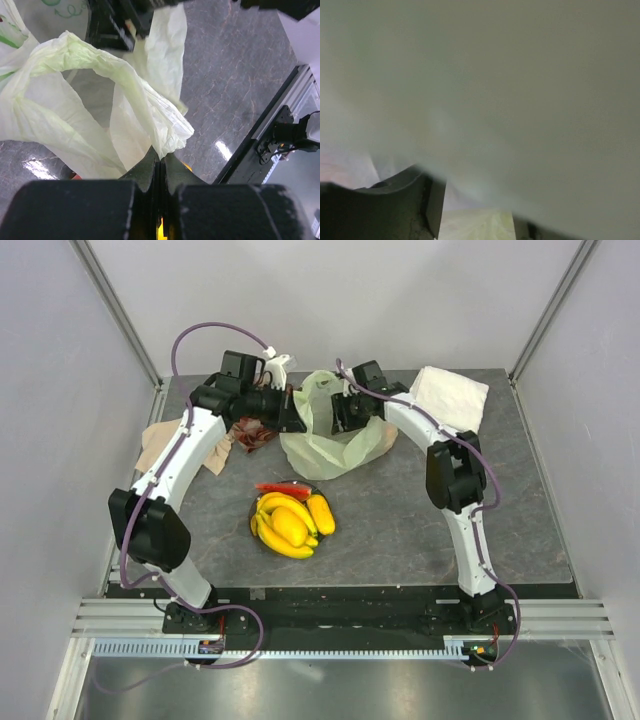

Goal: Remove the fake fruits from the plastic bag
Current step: Adjust the plastic bag at the center of the board.

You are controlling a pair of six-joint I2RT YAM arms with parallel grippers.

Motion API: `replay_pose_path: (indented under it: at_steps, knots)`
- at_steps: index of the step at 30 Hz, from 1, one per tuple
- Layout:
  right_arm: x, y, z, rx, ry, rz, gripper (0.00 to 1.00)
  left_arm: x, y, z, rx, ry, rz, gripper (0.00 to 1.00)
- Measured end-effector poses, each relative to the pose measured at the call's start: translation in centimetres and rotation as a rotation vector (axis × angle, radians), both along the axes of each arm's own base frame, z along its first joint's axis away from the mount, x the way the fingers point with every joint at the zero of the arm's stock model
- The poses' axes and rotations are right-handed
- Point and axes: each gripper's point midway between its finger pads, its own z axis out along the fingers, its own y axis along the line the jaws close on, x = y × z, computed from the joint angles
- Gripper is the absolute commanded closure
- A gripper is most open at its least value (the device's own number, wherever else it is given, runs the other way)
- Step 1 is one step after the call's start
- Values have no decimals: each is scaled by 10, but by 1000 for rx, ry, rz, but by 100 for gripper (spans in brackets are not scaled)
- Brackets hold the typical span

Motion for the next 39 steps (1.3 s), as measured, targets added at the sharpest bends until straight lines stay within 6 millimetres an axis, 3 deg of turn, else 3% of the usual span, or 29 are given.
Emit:
replay_pose_path:
  at_steps: [5,11,14,22,27,31,33,35,37,39]
  knots:
    - [20,-57,28,-157,-142,-42,33,-13,-21,-2,22,-28,-73,98]
    - [12,-112,61,-383,-275,-56,26,-27,-57,-3,50,-85,-200,99]
    - [1,-130,57,-446,-269,-42,25,-23,-69,-10,66,-89,-224,98]
    - [-24,-170,17,-545,-161,-25,29,-6,-82,-37,94,-43,-229,99]
    - [-25,-159,40,-469,-208,5,29,-4,-82,-38,100,-45,-223,98]
    - [-32,-131,87,-326,-329,53,30,-4,-81,-39,102,-44,-221,98]
    - [-32,-114,101,-263,-374,79,30,-4,-82,-39,102,-45,-222,99]
    - [-30,-96,98,-210,-374,102,31,-4,-82,-39,103,-45,-223,98]
    - [-23,-83,83,-180,-346,117,31,-5,-83,-39,104,-46,-224,98]
    - [-14,-76,53,-161,-286,115,31,-5,-83,-39,105,-46,-225,98]
